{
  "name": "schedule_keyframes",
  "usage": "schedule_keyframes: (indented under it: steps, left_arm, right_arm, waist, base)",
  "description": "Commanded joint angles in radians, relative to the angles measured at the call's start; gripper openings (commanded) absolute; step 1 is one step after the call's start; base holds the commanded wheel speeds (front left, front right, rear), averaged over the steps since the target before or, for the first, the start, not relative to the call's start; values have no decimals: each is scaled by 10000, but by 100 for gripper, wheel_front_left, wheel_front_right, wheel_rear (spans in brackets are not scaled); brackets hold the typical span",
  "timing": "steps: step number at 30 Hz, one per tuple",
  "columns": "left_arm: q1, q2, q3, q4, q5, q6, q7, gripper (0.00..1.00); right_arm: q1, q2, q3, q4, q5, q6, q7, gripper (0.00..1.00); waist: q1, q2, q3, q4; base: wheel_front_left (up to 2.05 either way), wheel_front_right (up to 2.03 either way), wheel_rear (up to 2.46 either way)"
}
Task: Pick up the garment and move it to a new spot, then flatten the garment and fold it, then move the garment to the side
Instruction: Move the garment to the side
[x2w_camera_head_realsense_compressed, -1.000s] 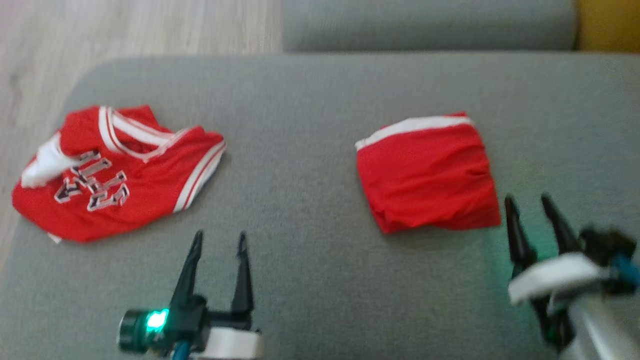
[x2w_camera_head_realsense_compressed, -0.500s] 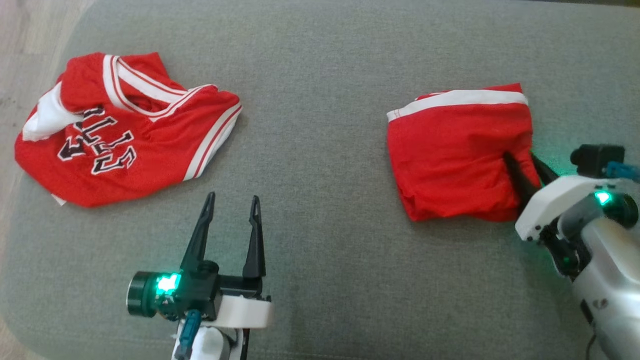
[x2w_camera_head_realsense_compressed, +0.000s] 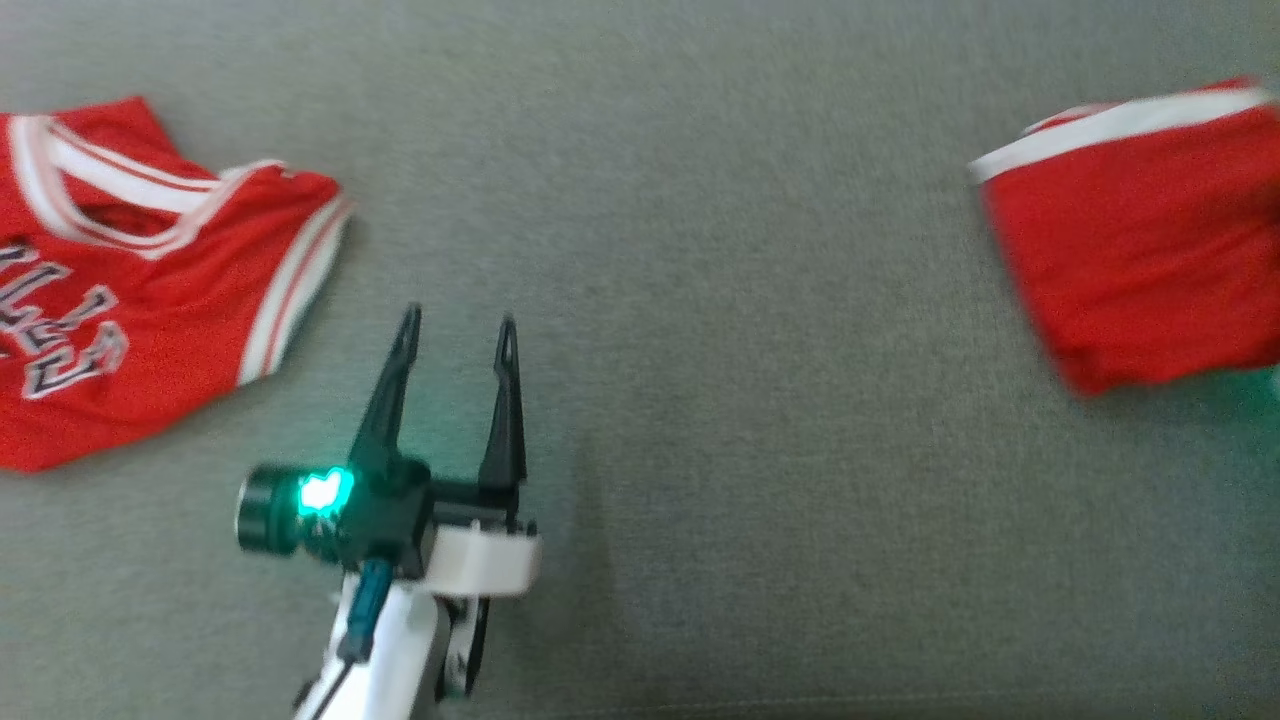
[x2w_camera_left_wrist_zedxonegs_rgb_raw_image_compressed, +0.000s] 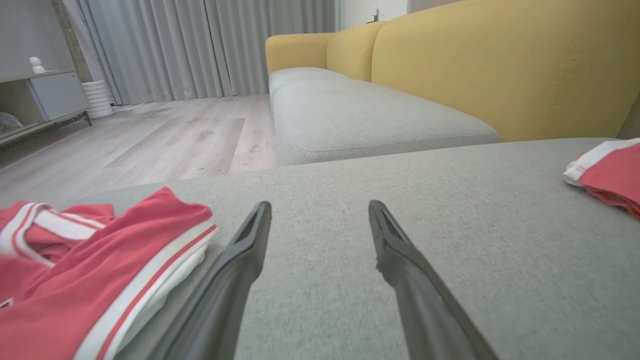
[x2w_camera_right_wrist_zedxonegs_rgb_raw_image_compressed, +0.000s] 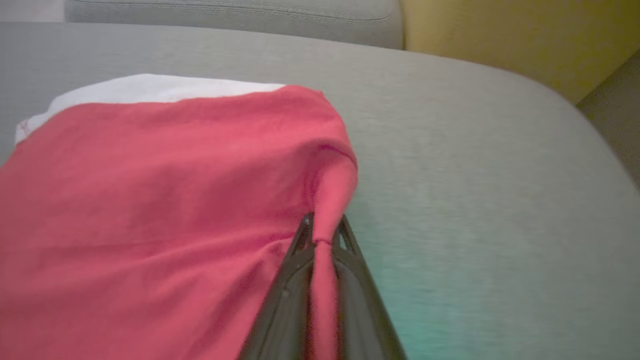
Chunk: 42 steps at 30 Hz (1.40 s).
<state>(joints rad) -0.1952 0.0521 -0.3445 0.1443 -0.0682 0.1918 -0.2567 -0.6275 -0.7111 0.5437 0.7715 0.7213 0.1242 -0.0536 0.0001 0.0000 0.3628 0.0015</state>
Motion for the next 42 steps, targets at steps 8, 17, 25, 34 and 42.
schedule_keyframes:
  steps: [8, 17, 25, 34, 42]
  left_arm:
    - [-1005, -18, 363, -238, 171, -261, -51, 100]
    - [-884, -18, 286, 89, -67, -240, -51, 100]
    - [170, -18, 480, 319, -387, -97, -51, 100]
    - [1877, -18, 924, 818, -508, -100, -51, 100]
    - [2680, 17, 1322, 705, -284, -300, -51, 100]
  right_arm:
    - [-1052, -2205, -515, 382, -324, 65, -282, 10]
    - [-1246, -1539, -796, 1315, -1306, 65, -104, 100]
    - [352, 624, -355, 611, -634, 65, -680, 100]
    - [3229, 3371, 276, -928, -738, 65, -2051, 100]
    - [6224, 5689, -3017, -3976, -4698, 65, -2079, 100]
  waist:
    - [-1, 0, 1272, -734]
    - [-1, 0, 113, -541]
    - [-1, 0, -1921, -218]
    - [-1, 0, -4422, 95]
    - [-1, 0, -5387, 75]
  base:
    - [0, 0, 0]
    - [0, 0, 0]
    - [0, 0, 0]
    - [0, 0, 0]
    - [0, 0, 0]
